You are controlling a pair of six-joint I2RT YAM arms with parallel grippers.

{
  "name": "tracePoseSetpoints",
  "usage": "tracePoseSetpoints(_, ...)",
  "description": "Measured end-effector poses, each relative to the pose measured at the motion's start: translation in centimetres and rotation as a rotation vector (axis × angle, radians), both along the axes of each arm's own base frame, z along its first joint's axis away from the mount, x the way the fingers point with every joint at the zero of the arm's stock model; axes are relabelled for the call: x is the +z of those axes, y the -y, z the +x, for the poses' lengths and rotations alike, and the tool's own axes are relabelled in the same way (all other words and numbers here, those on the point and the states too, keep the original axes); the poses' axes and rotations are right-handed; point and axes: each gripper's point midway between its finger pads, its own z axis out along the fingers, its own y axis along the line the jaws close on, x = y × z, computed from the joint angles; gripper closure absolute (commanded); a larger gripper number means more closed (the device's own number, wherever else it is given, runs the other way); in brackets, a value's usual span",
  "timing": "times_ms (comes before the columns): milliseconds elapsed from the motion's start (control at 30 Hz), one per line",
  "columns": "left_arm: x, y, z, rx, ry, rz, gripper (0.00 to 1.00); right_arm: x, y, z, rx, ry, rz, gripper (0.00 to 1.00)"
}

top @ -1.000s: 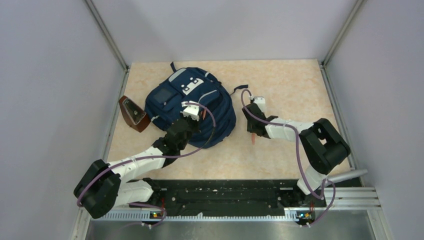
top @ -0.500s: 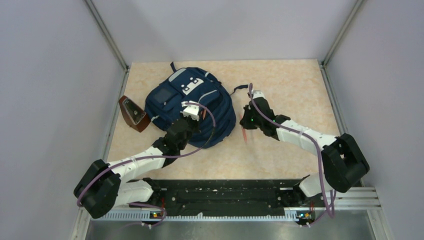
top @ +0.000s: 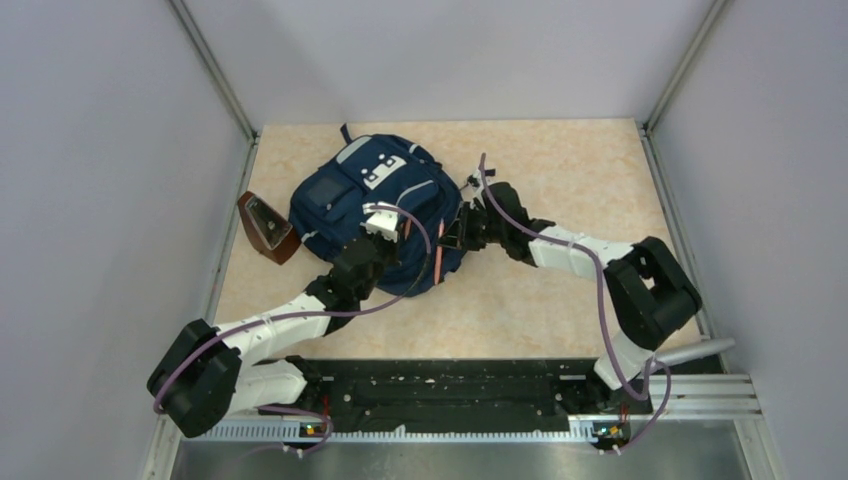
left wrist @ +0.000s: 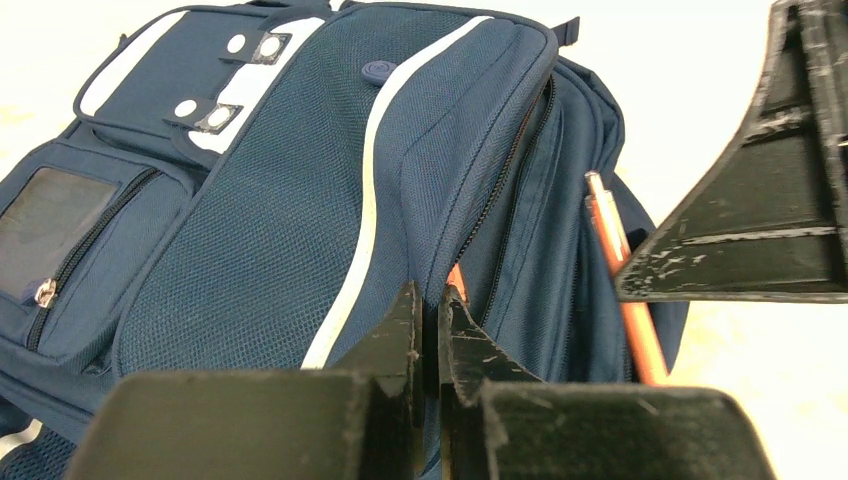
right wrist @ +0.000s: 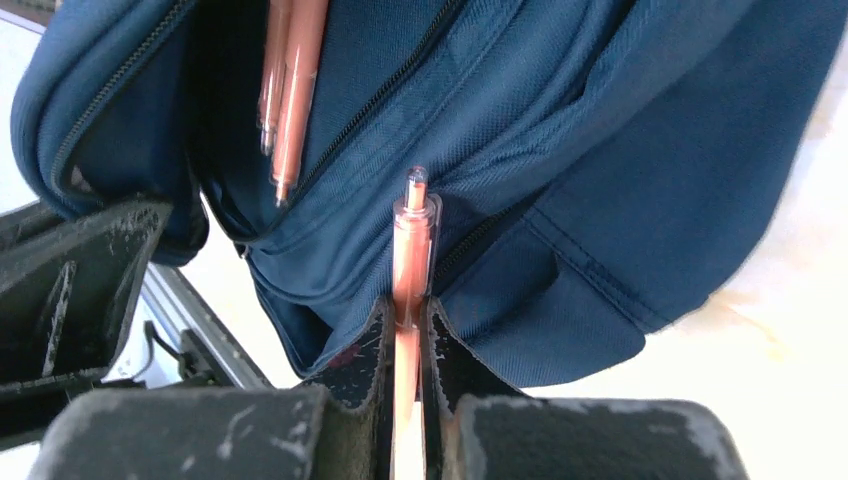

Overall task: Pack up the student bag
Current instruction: Pick up the stationery from the center of the board, then place the stationery in the student bag.

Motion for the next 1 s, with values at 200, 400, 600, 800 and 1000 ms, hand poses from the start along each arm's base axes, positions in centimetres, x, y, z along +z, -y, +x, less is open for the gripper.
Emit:
tracePoseSetpoints(200, 0.0, -0.3, 0.1, 0.013, 0.002, 0.002, 1.00, -0.1, -2.2, 1.1, 0.000, -0.045, 0.071, 1.00)
tracePoseSetpoints(400, 0.0, -0.7, 0.3, 0.032, 0.004, 0.006, 1.00, 0.2, -2.9, 1.5, -0.017, -0.047, 0.091, 1.00)
tracePoseSetpoints(600, 0.1, -0.7, 0.3, 0.035, 0.005, 0.006, 1.00, 0.4, -2.6, 1.4, -0.041, -0.037, 0.083, 1.00)
tracePoseSetpoints(800, 0.1, -0.6, 0.3, 0.031, 0.004, 0.004, 1.00, 3.3, -1.3, 1.6, -0.097, 0.058, 0.097, 1.00)
tracePoseSetpoints(1000, 0.1, -0.6, 0.3, 0.030, 0.004, 0.003, 1.00, 6.0, -0.8, 2.1, -0.122, 0.136, 0.123, 1.00)
